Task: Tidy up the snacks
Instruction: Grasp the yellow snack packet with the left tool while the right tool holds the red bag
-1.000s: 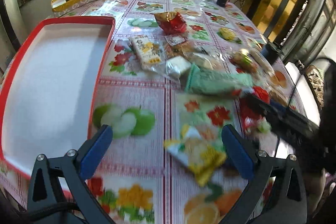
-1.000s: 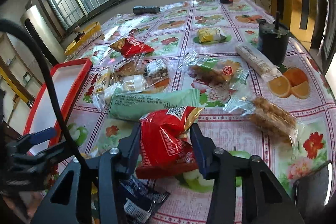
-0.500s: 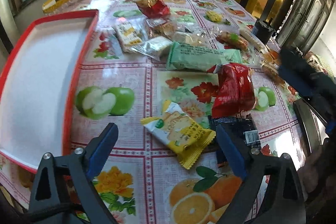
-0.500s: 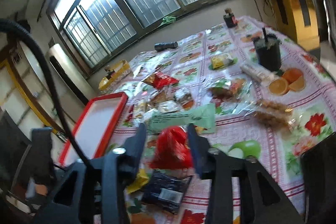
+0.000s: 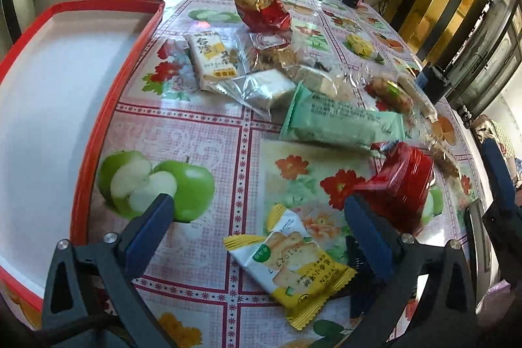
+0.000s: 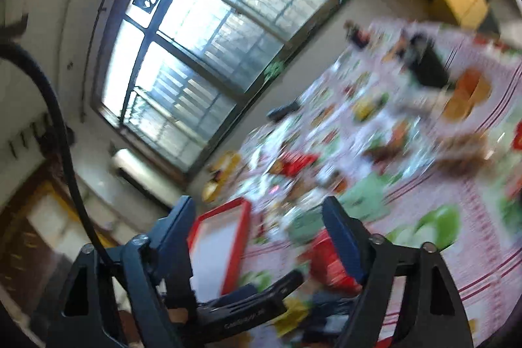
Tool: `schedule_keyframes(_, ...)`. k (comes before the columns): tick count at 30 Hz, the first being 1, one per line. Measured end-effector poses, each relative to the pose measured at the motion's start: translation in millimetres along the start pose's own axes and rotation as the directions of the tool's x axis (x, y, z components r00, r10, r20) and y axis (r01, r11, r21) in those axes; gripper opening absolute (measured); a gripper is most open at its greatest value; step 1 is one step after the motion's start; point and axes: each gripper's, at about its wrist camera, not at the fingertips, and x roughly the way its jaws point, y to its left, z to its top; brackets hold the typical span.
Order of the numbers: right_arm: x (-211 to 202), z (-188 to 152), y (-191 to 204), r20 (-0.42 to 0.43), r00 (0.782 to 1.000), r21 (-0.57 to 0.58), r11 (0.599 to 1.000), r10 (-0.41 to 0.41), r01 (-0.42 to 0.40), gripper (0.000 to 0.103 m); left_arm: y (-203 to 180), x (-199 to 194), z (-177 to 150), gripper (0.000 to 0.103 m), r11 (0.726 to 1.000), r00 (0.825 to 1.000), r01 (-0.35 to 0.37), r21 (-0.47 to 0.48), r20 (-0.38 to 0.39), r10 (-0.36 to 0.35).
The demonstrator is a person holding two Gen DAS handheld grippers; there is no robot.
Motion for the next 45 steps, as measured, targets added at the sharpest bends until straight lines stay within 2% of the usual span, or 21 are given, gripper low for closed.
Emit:
schedule_keyframes(1,1,0,-3,-0.001,0.999,0.036,0.999,0.037,-0.037,0.07,-3,1,0,0.103,1.0,1.0,-0.015,0.024,-0.007,0.015)
schedule_keyframes(5,-4,2,-7,0.044,0.99,0.105,0.985,0.133,-0.137,0.069,-9,2,-1,0.103,0.999,0.999,-0.029,0.044,-0.013,0.03)
schedule_keyframes(10,-18,12,-5,0.064,0.983,0.109,0.978,0.172,-0.179,0.07,-8,-5,-4,0.103,0.999,1.0,-0.007,0.035,-0.005,0.007)
schedule_keyframes(12,-21,19,5,0.02,0.998,0.005,0.998,0.058,-0.058,0.071,-8,-13,-6,0.103,0.999,1.0,-0.014,0.046,0.009,0.013)
schedule_keyframes(13,-20,22,12,-0.003,1.0,-0.079,0.996,-0.03,0.03,0.071,-6,-17,-8,0.103,0.999,1.0,-0.016,0.051,0.012,0.016)
schedule_keyframes(14,-15,23,18,-0.044,0.988,-0.16,0.977,-0.147,0.139,0.071,-4,-24,-10,0.103,0.998,1.0,-0.009,0.058,0.017,0.008)
schedule_keyframes(16,-2,20,16,-0.109,0.934,-0.244,0.92,-0.341,0.308,0.071,0,-35,-16,0.103,0.999,1.0,0.01,0.053,0.022,-0.011)
schedule_keyframes(19,10,9,4,-0.209,0.914,-0.216,0.928,-0.349,0.304,0.07,8,-51,-24,0.103,0.999,0.999,0.043,0.029,0.025,-0.044)
schedule_keyframes(22,31,-11,-2,-0.292,0.879,-0.191,0.924,-0.377,0.332,0.07,10,-55,-28,0.103,1.0,1.0,0.022,0.018,0.011,-0.022)
schedule_keyframes(23,36,-14,-3,-0.304,0.867,-0.188,0.917,-0.394,0.35,0.07,9,-56,-28,0.103,1.0,1.0,0.021,0.02,0.012,-0.021)
schedule_keyframes(24,45,-18,-5,-0.326,0.843,-0.189,0.904,-0.427,0.384,0.07,8,-56,-29,0.103,1.0,1.0,0.018,0.025,0.012,-0.018)
schedule_keyframes(27,63,-18,-15,-0.353,0.817,-0.155,0.889,-0.457,0.43,0.068,5,-55,-29,0.102,1.0,1.0,0.018,0.025,-0.009,-0.017)
schedule_keyframes(28,69,-16,-16,-0.341,0.811,-0.177,0.88,-0.475,0.44,0.066,4,-55,-28,0.102,0.999,1.0,0.029,0.023,-0.007,-0.029)
schedule_keyframes(29,71,-15,-15,-0.327,0.799,-0.209,0.863,-0.505,0.46,0.056,1,-54,-28,0.102,0.999,1.0,0.028,0.025,-0.01,-0.027)
schedule_keyframes(30,71,-13,-15,-0.317,0.798,-0.218,0.858,-0.513,0.465,0.051,0,-53,-27,0.101,0.999,1.0,0.027,0.027,-0.011,-0.026)
schedule_keyframes(32,69,-13,-15,-0.303,0.8,-0.253,0.853,-0.518,0.457,0.05,-5,-50,-25,0.095,0.999,1.0,0.023,0.034,-0.02,-0.022)
schedule_keyframes(37,43,-14,-19,-0.271,0.832,-0.242,0.871,-0.483,0.427,0.046,-16,-31,-23,0.082,0.999,0.996,0.001,0.034,-0.084,0.002)
schedule_keyframes(39,37,-14,-20,-0.258,0.846,-0.241,0.879,-0.467,0.412,0.046,-20,-23,-22,0.081,0.999,0.994,-0.003,0.033,-0.11,0.007)
schedule_keyframes(42,32,-15,-21,-0.242,0.857,-0.252,0.883,-0.454,0.397,0.046,-30,-16,-24,0.079,0.995,0.992,-0.071,0.07,-0.101,0.078)
schedule_keyframes(43,37,-15,-20,-0.232,0.859,-0.262,0.88,-0.456,0.396,0.046,-33,-16,-24,0.077,0.994,0.992,-0.083,0.077,-0.088,0.09)
schedule_keyframes(45,43,-16,-16,-0.223,0.867,-0.274,0.882,-0.446,0.384,0.046,-36,-16,-26,0.058,0.988,0.99,-0.119,0.1,-0.069,0.126)
